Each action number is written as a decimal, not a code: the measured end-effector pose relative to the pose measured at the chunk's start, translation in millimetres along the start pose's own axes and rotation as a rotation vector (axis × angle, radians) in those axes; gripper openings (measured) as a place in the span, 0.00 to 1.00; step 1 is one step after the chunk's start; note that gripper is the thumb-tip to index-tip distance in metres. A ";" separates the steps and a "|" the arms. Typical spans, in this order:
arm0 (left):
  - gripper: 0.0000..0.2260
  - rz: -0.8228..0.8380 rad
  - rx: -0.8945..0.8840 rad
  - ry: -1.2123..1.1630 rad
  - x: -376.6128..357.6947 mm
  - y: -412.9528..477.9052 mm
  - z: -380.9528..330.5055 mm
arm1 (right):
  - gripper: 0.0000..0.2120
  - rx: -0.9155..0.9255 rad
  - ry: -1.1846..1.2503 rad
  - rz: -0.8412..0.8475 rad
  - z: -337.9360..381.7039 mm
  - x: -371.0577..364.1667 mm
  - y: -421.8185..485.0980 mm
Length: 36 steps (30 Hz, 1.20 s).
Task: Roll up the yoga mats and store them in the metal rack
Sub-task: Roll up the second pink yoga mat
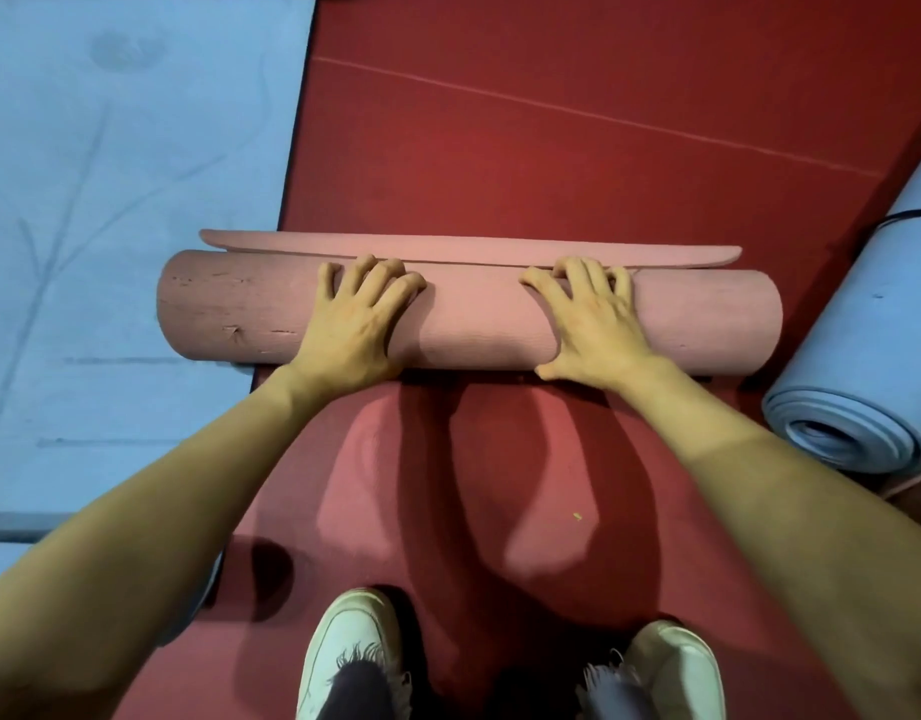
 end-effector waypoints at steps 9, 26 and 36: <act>0.35 -0.036 0.005 -0.017 14.8 -61.5 -43.3 | 0.47 0.048 0.062 -0.038 17.2 -0.5 -69.4; 0.22 -0.120 0.118 -0.335 18.2 -50.8 -35.8 | 0.23 -0.137 0.422 -0.167 12.4 -4.7 -72.5; 0.39 0.048 0.001 0.005 -10.5 -23.1 -63.1 | 0.34 -0.093 0.351 0.042 2.0 -6.2 -42.6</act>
Point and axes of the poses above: each hand's wrist, its own y-axis towards the middle knuckle, its own x-axis out of the back of the hand, z = x × y, the point moved 5 cm from there along y, towards the middle knuckle, and after that the axes turned 7 degrees about -x, right-handed, at the moved point
